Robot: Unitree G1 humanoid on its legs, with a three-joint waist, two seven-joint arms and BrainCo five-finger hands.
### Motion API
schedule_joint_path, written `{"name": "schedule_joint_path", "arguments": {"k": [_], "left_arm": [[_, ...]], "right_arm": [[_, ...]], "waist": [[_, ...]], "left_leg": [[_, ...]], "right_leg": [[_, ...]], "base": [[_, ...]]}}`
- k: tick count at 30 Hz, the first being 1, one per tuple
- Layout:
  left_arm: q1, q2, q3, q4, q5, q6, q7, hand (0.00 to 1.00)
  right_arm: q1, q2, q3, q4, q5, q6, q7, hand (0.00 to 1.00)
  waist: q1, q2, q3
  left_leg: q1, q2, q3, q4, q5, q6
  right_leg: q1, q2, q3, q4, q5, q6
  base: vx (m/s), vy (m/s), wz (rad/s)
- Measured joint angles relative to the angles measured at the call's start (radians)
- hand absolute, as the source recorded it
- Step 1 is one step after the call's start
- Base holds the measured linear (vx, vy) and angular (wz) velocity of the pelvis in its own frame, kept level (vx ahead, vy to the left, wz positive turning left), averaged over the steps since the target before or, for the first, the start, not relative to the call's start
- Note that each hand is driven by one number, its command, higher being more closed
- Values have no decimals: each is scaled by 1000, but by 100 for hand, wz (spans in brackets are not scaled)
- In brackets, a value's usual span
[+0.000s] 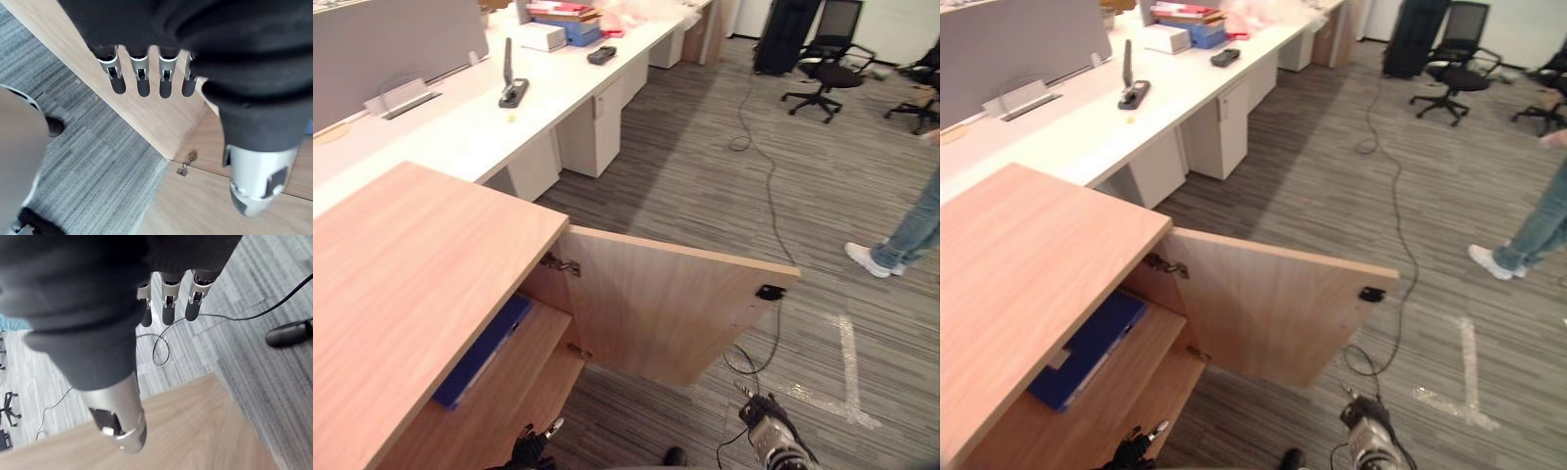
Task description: Walk over to the cabinet, pick up the folder, carry it to the office cabinet, place the folder inside the office cabinet, then close the office cabinet door
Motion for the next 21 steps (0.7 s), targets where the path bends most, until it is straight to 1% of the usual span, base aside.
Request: {"name": "schedule_joint_path", "arguments": {"k": [2, 6, 7, 10, 13, 16, 21], "left_arm": [[4, 9, -17, 0, 5, 0, 3, 0], [7, 18, -35, 0, 4, 0, 5, 0], [8, 19, -35, 0, 4, -1, 4, 0], [11, 20, -33, -1, 4, -7, -1, 0], [14, 27, -29, 0, 4, -7, -7, 0], [17, 31, -12, -1, 4, -7, -13, 0], [35, 48, 12, -1, -15, -7, -17, 0]], "right_arm": [[-24, -7, 7, -19, 0, 0, -7, 0], [-71, -55, 100, -109, -10, -9, -21, 0], [-93, -76, 134, -142, -29, -19, -22, 0], [-113, -128, 208, -160, -121, -20, -19, 0], [-118, -136, 246, -160, -156, -20, -17, 0], [-129, -140, 266, -160, -157, -20, -13, 0], [-187, -149, 276, -155, -137, -19, -12, 0]], "waist": [[1, 2, -1], [3, 2, -1], [2, 2, -1], [4, 2, -1], [2, 2, -1], [3, 2, 2], [2, 12, 41]], "left_leg": [[0, -2, -7, 0, 0, 0], [2, -12, -12, -1, 3, -6], [2, -16, -13, -1, 7, -10], [8, -20, -19, -1, 12, -10], [12, -23, -21, -1, 12, -10], [11, -24, -31, -1, 12, -10], [11, -18, -55, -13, 12, -10]], "right_leg": [[13, 1, -7, -20, 6, 3], [43, 8, -12, -77, 30, 8], [52, 8, -12, -98, 40, 10], [64, 4, -12, -99, 41, 10], [69, 1, -10, -100, 44, 11], [69, 0, -10, -100, 49, 9], [65, 8, -11, -106, 58, 2]], "base": [[52, 31, 11], [29, 8, 4], [30, 8, 0], [36, 25, 8], [3, 6, 1], [-53, -3, 3], [-115, -20, 3]]}}
